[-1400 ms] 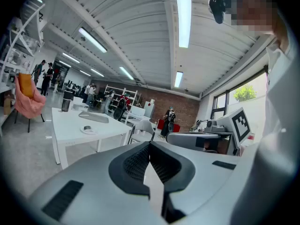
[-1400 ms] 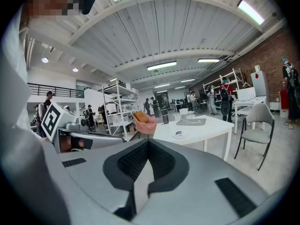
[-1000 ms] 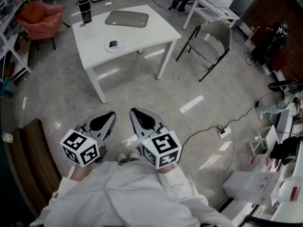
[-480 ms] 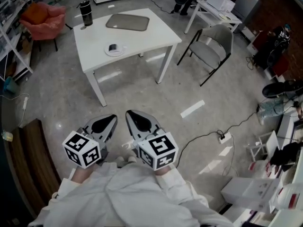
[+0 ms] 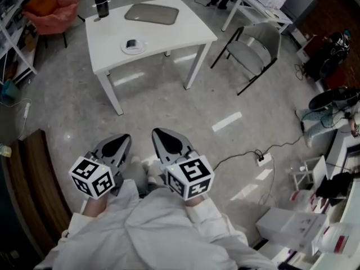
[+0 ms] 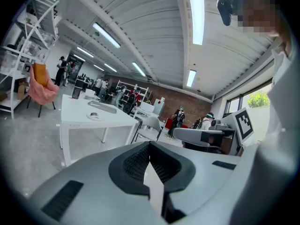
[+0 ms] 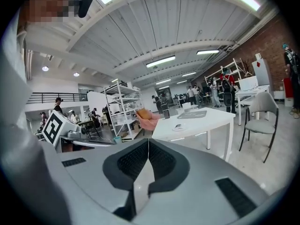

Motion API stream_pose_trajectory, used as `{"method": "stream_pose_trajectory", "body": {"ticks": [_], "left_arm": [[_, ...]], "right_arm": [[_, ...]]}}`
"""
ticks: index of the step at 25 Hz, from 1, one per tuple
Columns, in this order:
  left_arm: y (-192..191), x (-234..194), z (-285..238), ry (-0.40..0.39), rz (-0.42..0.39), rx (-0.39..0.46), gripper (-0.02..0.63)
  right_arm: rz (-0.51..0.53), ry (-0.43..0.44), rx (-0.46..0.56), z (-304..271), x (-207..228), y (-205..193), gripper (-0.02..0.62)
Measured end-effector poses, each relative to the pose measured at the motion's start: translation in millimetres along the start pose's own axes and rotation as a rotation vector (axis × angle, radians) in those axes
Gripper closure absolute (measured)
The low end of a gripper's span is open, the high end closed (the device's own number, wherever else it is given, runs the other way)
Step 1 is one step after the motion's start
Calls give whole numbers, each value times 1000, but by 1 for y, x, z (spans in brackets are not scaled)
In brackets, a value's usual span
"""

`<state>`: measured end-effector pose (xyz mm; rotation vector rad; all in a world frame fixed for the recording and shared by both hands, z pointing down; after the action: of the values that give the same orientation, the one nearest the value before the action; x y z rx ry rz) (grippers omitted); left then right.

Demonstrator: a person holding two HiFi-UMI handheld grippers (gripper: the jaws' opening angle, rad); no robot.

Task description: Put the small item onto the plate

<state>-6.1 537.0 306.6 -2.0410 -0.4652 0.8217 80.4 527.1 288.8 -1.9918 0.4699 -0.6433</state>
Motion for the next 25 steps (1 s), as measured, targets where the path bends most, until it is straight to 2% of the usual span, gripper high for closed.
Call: {"method": "stream_pose_trajectory", "body": {"ticks": [6, 11, 15, 19, 25], "left_arm": [[20, -20, -20, 2, -8, 7, 595], [50, -55, -41, 3, -16, 9, 596], [84, -92, -60, 3, -44, 11, 595], [127, -130, -73, -21, -39, 44, 595], [174, -185, -103, -60, -88, 27, 596]], "right_arm": [[-25, -52, 22, -18, 29, 16, 580], [-41, -65, 26, -54, 51, 38, 580], [-41, -80, 24, -93, 72, 63, 580], [-31, -92, 32, -133, 86, 99, 580], [-42, -129, 83, -191, 107, 141, 580]]}}
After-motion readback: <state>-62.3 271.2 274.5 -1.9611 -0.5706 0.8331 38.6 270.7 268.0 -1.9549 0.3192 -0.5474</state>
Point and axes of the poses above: the fingertips, and each gripper's own axes: z backward along the fingers, x to its right, y out of its top, the point moved 1 cm from there along z, backward along the fingers, and after that the axes turned 10 degrees about -x, right-handed, at the moved point
